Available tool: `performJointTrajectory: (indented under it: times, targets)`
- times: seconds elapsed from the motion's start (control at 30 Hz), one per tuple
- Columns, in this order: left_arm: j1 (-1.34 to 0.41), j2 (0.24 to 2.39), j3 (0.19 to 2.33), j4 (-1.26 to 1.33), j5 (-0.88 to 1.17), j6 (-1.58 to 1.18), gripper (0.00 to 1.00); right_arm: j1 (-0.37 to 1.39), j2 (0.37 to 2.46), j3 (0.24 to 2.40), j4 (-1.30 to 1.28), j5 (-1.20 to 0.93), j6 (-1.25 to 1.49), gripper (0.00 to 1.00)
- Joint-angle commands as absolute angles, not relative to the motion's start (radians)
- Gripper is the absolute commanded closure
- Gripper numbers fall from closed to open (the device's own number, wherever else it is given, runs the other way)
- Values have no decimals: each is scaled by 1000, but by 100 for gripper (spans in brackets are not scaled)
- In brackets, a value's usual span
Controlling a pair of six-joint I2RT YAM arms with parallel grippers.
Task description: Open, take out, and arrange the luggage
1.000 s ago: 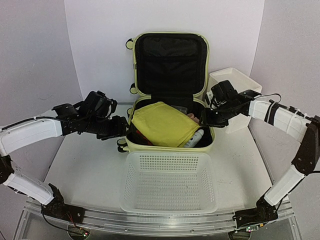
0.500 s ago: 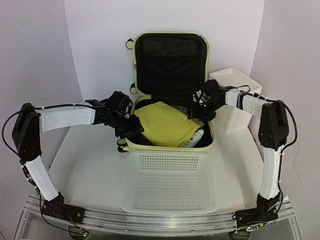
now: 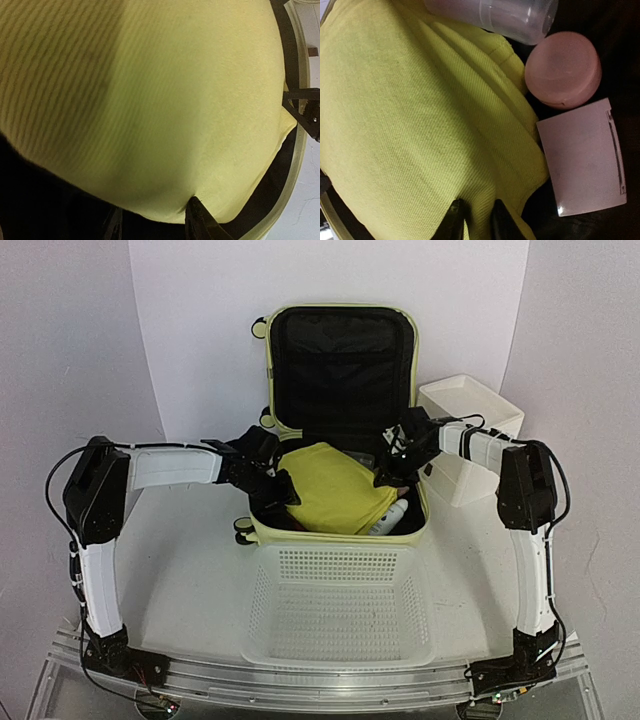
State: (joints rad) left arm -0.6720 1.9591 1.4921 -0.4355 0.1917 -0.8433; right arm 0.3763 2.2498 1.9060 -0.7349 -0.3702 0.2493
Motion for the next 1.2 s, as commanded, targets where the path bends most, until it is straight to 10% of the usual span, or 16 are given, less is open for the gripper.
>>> performJointTrajectory:
  times: [0.0,0.53,0.83,1.17]
  targets:
    - [-652,2005,1584,-394,226,-849,58,376,2136,1894,-761,-433,238,95]
    - [-640,2064,1660,-233,383,-817,60,399,1857,1819,-727,-594,409,100]
    - [-640,2116,1716,-224,460,-821,60,398,1777,1712,-720,-344,468,100]
    - [-641,1990,1558,-223,292,-871,32,397,1891,1744,-693,-315,388,100]
